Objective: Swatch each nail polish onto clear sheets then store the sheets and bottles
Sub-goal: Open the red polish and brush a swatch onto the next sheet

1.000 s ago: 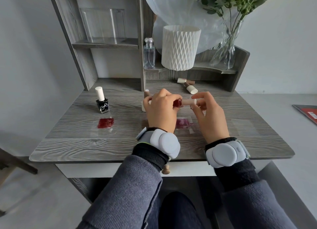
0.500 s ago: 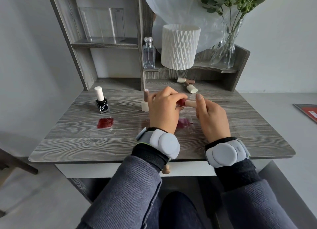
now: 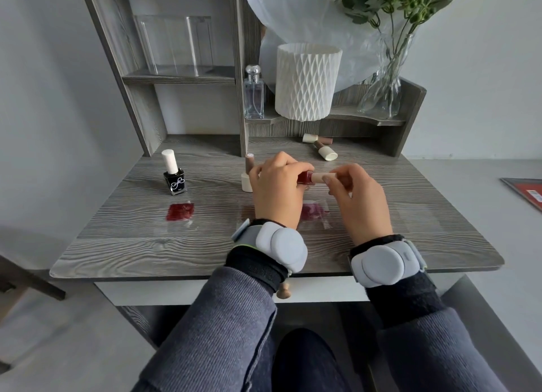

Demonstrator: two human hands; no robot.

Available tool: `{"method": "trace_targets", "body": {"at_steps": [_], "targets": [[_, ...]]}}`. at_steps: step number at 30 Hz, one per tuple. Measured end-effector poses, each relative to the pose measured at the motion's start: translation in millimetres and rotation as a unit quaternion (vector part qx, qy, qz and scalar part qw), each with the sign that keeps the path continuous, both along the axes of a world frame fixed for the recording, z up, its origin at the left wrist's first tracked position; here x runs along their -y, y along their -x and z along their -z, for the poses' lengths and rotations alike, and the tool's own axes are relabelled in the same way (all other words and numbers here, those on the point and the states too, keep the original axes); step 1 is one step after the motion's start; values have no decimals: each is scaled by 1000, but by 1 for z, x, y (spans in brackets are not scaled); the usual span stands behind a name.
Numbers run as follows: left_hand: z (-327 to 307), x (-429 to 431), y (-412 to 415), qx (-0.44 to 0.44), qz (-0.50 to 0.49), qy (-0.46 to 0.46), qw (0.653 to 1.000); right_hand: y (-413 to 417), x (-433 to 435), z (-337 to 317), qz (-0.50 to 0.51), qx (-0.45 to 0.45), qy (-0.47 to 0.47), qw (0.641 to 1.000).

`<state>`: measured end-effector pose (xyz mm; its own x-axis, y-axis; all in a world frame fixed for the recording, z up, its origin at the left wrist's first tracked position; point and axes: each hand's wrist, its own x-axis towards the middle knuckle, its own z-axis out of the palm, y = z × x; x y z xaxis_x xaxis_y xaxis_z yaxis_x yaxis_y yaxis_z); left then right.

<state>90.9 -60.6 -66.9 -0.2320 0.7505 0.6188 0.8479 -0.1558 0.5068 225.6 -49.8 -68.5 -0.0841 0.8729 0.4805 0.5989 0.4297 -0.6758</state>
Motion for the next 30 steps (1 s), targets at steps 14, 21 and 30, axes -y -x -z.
{"method": "trace_targets", "body": {"at_steps": [14,21,30], "targets": [[2,-3,1,8,46,-26,999,2,4,-4,3,42,35,998],[1,-3,0,-5,61,-9,998,2,4,-5,-38,21,-16,999],[-5,3,-5,-5,60,-17,998,2,7,-8,-22,-30,-53,998]]}}
